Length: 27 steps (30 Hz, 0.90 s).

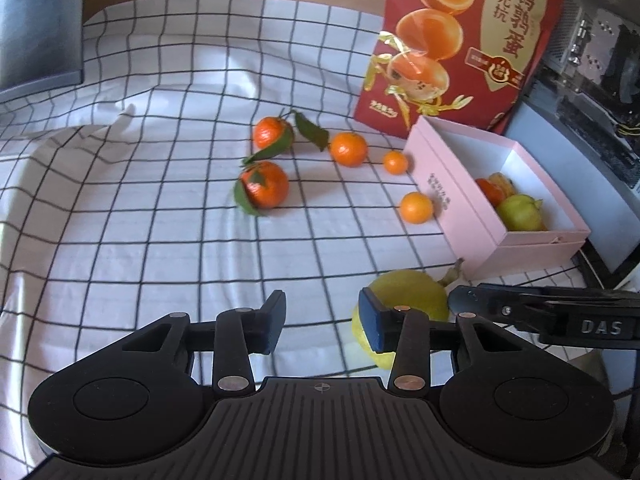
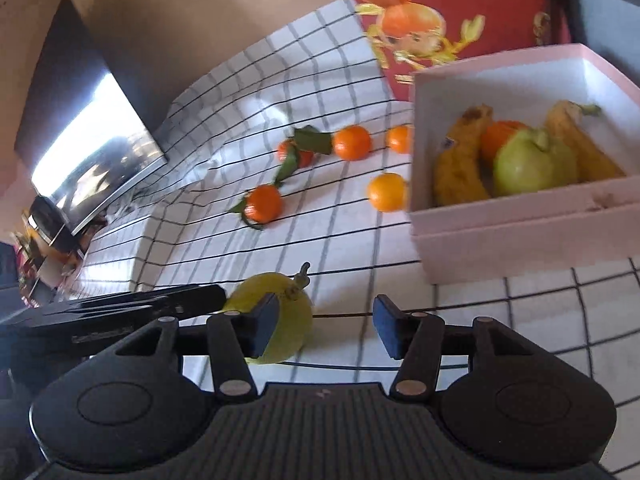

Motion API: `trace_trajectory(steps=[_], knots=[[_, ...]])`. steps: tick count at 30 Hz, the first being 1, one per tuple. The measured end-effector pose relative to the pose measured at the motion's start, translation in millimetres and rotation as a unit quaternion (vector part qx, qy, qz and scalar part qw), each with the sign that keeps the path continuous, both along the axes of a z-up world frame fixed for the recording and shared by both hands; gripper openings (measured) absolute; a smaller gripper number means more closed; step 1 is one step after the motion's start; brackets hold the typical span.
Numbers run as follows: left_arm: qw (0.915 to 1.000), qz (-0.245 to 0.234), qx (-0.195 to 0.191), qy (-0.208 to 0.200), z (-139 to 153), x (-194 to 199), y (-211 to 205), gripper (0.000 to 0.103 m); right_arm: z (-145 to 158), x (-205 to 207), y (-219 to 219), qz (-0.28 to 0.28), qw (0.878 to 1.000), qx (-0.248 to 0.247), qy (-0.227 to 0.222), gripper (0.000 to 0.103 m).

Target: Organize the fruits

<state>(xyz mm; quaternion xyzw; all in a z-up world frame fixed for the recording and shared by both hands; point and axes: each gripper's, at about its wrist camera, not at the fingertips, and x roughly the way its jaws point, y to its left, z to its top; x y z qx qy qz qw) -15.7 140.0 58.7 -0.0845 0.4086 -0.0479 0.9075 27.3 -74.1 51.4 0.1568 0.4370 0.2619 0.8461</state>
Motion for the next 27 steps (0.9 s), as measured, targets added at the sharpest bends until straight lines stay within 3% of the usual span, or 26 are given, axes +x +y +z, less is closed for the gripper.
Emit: trace_trajectory(steps=[10, 18, 20, 24, 27], knots=[[0.9993, 0.029, -0.006, 0.022, -9.7, -11.6, 19.7, 0.044, 9.2, -15.2, 37.5, 0.087, 0.996, -0.020, -0.032, 0.054], [0.9987, 0.043, -0.018, 0.022, -9.4, -18.7, 30.7, 0.043, 5.6, -24.1, 55.4, 0.118, 0.990, -0.058, -0.047, 0.054], [0.9987, 0.043, -0.018, 0.021, -9.3, -19.2, 30.6, 0.043, 7.7, -28.9, 61.3, 0.127, 0.986, -0.083, -0.071, 0.054], [0.9982, 0.052, -0.022, 0.022, -10.4, -22.2, 35.9, 0.043, 11.1, -39.1, 77.4, 0.151, 0.971, -0.136, -0.124, 0.069], [0.9967, 0.072, -0.027, 0.026, -12.8, -24.0, 46.0, 0.043, 10.5, -40.5, 90.3, 0.164, 0.963, -0.155, -0.146, 0.070]])
